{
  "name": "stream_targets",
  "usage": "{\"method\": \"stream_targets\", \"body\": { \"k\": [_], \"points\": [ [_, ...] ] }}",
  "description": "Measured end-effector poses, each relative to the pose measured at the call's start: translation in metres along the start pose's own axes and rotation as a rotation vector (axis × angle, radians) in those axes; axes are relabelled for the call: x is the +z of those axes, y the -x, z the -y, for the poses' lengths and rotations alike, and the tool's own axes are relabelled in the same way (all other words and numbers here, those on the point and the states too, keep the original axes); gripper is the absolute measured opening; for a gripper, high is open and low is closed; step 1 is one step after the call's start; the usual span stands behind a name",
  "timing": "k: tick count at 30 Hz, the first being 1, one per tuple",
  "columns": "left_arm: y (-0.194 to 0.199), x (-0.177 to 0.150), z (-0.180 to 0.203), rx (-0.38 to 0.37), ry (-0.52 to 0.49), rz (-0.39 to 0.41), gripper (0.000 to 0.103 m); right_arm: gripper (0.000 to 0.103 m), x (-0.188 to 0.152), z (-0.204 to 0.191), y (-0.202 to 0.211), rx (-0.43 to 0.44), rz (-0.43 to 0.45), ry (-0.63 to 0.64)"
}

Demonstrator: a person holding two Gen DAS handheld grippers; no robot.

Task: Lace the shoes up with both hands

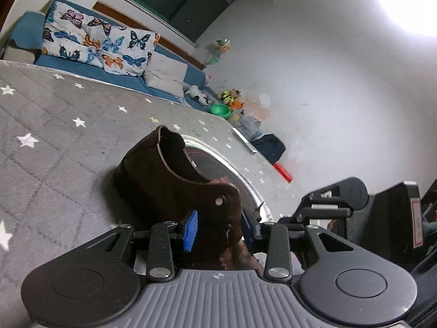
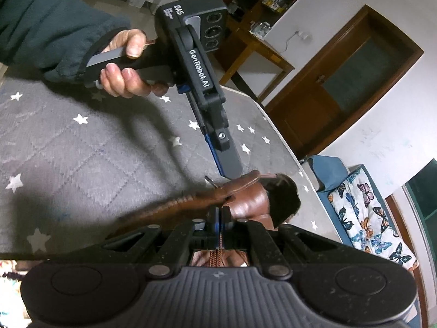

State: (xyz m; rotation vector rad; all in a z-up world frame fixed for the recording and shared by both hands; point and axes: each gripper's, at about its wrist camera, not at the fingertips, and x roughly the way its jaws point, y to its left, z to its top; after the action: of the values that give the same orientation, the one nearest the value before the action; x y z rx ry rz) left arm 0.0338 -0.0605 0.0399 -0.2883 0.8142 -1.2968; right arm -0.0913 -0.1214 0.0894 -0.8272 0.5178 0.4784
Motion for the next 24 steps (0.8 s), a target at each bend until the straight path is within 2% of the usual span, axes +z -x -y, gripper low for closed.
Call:
{"method": "stream_targets", "body": {
  "k": [9, 14, 18, 22, 24],
  "points": [
    [-0.002, -0.013, 0.044, 0.185, -0.221, -0.044, 0.039, 0.001, -0.001, 0.0, -0.005, -0.007, 0.015, -0.03],
    [-0.017, -0.018, 0.062, 0.257, -0.344, -0.054, 0.035, 0.001, -0.002, -0.001, -0.004, -0.011, 0.013, -0.04],
    [-0.023, -0.025, 0.069, 0.266, -0.379, -0.048, 0.02, 0.001, -0.002, -0.001, -0.004, -0.013, 0.013, -0.049],
    [-0.024, -0.028, 0.067, 0.254, -0.37, -0.031, 0.012, 0.002, -0.002, -0.001, -0.006, -0.015, 0.013, -0.053],
    [-0.024, -0.03, 0.065, 0.247, -0.361, -0.021, 0.011, 0.002, -0.002, -0.001, -0.005, -0.015, 0.014, -0.058]
  ]
}}
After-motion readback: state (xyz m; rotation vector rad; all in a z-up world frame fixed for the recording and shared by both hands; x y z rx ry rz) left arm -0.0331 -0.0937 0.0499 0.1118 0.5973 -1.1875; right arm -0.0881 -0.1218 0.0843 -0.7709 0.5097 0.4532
